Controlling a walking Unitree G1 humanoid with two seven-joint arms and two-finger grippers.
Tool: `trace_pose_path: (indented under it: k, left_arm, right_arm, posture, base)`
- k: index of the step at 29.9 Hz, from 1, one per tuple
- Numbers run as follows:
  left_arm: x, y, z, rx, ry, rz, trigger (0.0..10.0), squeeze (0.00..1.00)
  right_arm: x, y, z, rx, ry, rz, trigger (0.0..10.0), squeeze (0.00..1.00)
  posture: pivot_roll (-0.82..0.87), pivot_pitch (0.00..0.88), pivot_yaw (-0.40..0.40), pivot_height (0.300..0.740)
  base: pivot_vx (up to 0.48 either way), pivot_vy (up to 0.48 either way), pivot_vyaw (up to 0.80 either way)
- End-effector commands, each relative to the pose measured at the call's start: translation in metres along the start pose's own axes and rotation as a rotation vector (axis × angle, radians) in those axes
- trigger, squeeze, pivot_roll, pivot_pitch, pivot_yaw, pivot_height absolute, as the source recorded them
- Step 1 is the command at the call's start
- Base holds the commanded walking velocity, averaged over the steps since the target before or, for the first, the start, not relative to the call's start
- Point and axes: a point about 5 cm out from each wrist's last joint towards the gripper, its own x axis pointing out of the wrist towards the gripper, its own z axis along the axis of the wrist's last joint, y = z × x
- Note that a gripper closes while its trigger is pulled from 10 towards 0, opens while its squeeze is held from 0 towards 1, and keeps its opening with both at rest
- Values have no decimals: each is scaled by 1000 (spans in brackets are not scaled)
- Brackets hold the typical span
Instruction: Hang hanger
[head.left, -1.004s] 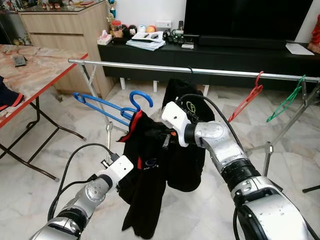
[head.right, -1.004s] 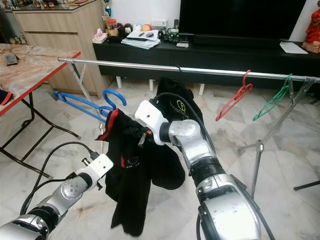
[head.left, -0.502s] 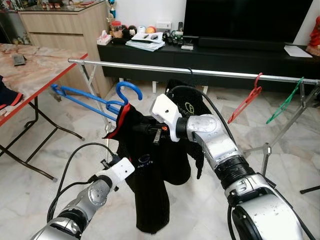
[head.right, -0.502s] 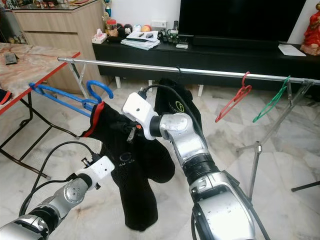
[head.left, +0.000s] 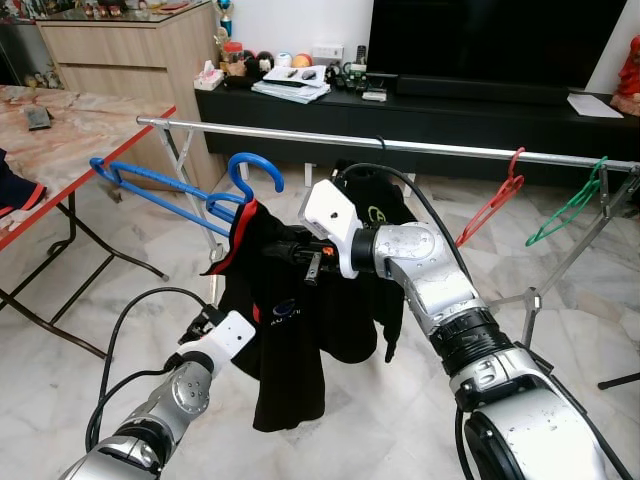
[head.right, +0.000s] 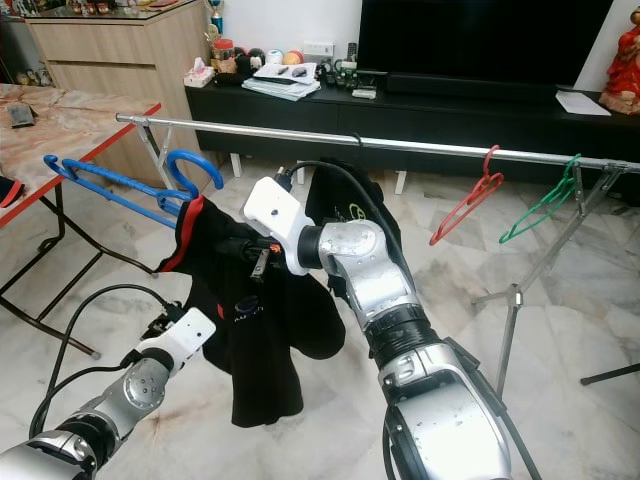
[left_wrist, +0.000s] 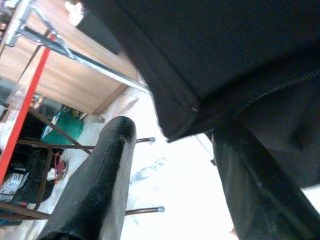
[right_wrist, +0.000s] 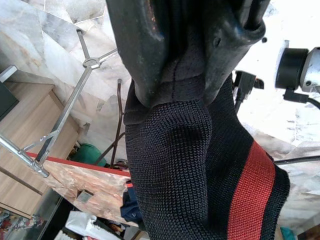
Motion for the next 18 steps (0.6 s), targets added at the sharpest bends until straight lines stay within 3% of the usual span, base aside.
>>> trace_pose_path:
  k: [1, 6, 18]
  left_arm:
    - [2, 7, 2, -29, -9, 35, 10000, 1000]
    - [4, 11, 8, -104, -28, 74, 10000, 1000]
    - [5, 8, 17, -130, -70, 85, 10000, 1000]
  right_arm:
    - [1, -1, 18, -43, -54, 9, 10000, 0]
    - [1, 1, 16, -39, -51, 15, 10000, 0]
    - [2, 4, 20, -31, -69, 25, 10000, 0]
  posture:
    - [-60, 0, -10, 740]
    - [-60, 0, -10, 740]
    - [-60, 0, -10, 740]
  base:
    - [0, 0, 0]
    - [0, 0, 0]
    - [0, 0, 0]
